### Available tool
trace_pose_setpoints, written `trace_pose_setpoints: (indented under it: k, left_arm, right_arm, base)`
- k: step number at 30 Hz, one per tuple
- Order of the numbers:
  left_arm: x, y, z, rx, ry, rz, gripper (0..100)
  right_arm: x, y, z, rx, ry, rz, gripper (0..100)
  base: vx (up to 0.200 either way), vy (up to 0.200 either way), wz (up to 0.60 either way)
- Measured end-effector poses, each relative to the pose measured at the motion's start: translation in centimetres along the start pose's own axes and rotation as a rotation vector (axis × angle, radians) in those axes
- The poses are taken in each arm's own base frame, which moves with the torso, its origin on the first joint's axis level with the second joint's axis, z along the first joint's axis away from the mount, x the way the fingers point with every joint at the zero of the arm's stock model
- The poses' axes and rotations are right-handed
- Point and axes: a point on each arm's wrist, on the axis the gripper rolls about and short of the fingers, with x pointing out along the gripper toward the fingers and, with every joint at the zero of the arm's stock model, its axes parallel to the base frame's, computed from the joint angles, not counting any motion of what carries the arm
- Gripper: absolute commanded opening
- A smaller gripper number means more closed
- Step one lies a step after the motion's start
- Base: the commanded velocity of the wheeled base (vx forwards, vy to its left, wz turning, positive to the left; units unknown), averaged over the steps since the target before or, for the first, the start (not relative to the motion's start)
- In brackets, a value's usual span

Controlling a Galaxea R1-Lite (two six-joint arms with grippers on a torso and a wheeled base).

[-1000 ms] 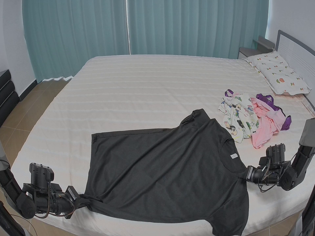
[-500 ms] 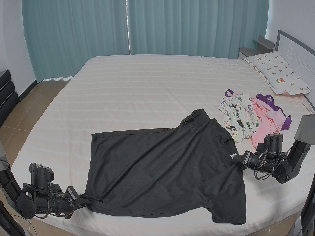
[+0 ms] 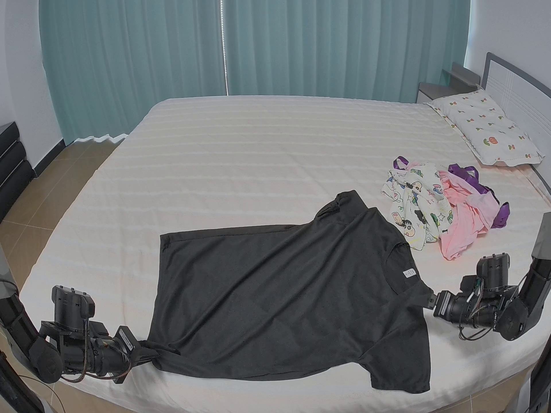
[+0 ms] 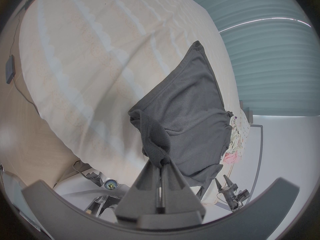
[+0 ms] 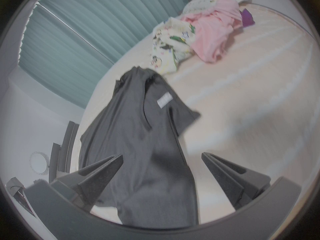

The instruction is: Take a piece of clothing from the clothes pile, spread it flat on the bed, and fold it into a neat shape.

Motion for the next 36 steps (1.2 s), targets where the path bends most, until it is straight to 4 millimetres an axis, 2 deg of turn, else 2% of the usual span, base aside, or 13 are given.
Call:
trace_pose_setpoints:
  k: [4, 15, 20, 29, 30, 36]
  left_arm:
    - [0.0, 0.0, 0.0, 0.000, 0.000, 0.001, 0]
    - [0.1, 0.0, 0.0, 0.000, 0.003, 0.002, 0]
    - [0.1, 0.0, 0.0, -0.001, 0.003, 0.002, 0]
    - [0.1, 0.0, 0.0, 0.000, 0.005, 0.002, 0]
    - [0.1, 0.0, 0.0, 0.000, 0.005, 0.002, 0]
    - [0.1, 0.0, 0.0, 0.000, 0.005, 0.002, 0]
  right_arm:
    - [-1.4, -0.1, -1.9, -0.034, 0.115, -0.029, 100]
    - [-3.4, 0.1, -6.0, -0.192, 0.298, -0.032, 100]
    - [-3.8, -0.3, -6.9, -0.199, 0.341, -0.051, 100]
    - [-3.9, -0.2, -7.4, -0.201, 0.365, -0.045, 100]
    - [-3.8, -0.2, -7.5, -0.202, 0.368, -0.044, 0]
    - [-3.6, -0.1, -7.7, -0.206, 0.381, -0.044, 0]
  base:
    - [0.000, 0.000, 0.00]
    - [0.000, 0.000, 0.00]
    - [0.000, 0.000, 0.00]
    - [0.000, 0.000, 0.00]
    - [0.000, 0.000, 0.00]
    - [0.000, 0.000, 0.00]
